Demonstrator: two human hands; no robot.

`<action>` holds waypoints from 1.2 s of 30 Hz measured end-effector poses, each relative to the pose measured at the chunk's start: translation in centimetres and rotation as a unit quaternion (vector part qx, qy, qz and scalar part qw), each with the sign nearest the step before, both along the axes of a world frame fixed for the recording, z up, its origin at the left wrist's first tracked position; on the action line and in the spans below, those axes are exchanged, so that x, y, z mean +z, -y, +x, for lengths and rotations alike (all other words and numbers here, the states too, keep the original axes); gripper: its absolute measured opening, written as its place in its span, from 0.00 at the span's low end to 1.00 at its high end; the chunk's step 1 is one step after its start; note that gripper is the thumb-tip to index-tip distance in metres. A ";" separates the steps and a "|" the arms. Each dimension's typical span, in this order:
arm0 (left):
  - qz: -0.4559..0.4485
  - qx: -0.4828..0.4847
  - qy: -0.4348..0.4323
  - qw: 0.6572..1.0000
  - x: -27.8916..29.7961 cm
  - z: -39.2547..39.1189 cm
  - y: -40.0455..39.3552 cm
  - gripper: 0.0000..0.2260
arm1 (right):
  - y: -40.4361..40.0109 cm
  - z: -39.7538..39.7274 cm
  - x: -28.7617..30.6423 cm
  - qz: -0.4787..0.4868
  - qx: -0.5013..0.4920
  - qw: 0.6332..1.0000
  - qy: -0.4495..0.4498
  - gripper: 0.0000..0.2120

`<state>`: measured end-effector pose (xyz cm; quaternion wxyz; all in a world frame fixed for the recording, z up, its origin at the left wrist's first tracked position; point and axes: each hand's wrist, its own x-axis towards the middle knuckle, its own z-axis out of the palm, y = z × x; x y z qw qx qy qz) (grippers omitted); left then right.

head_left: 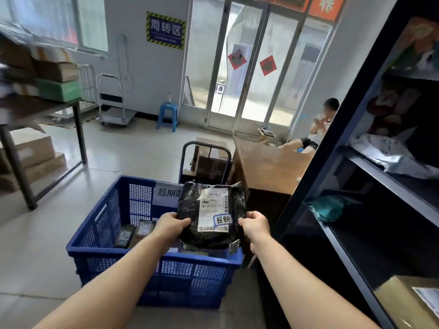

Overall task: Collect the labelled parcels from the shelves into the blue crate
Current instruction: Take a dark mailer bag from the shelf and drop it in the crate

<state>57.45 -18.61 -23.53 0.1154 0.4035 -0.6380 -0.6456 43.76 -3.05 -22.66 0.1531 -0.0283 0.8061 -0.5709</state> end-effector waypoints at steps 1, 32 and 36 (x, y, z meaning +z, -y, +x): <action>-0.001 0.006 0.001 1.000 0.0 -0.5 0.8 0.08 | 1.0 -0.9 -0.1 -0.001 0.010 1.000 0.001 0.08; -0.015 0.031 0.124 0.992 -9.6 -16.4 31.8 0.07 | 31.6 -16.3 -7.9 -0.003 0.040 0.991 0.131 0.12; 0.000 0.044 0.145 0.988 -12.3 -18.9 34.0 0.10 | 33.7 -18.7 -9.7 0.014 0.052 0.987 0.152 0.13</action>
